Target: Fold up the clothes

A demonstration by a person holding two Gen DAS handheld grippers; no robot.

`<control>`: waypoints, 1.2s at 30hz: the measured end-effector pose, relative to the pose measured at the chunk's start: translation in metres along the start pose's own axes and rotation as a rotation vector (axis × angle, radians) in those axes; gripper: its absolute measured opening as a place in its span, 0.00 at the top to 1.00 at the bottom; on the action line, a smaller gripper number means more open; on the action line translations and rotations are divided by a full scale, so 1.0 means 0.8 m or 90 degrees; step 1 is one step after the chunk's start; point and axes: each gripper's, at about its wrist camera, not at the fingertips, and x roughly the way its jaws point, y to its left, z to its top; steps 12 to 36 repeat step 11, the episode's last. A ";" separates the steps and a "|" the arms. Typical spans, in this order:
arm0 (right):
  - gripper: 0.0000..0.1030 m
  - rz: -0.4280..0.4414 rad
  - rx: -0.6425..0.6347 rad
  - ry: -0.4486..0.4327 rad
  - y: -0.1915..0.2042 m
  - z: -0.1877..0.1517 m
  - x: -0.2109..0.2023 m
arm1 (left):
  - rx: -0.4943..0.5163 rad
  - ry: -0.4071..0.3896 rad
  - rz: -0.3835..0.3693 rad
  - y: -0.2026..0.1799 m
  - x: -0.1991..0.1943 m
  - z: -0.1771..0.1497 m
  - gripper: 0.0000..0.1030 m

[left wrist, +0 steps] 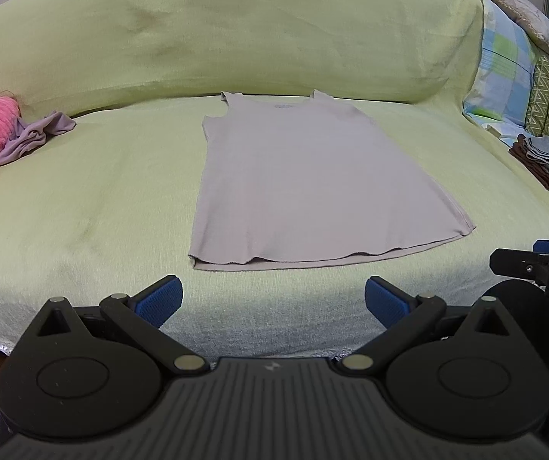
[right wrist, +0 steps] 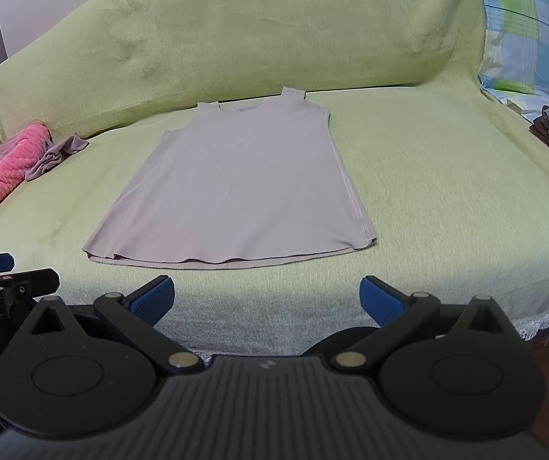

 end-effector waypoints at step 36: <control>0.01 -0.002 0.001 0.002 0.007 0.000 -0.002 | 0.004 -0.011 0.003 -0.002 -0.004 -0.002 0.01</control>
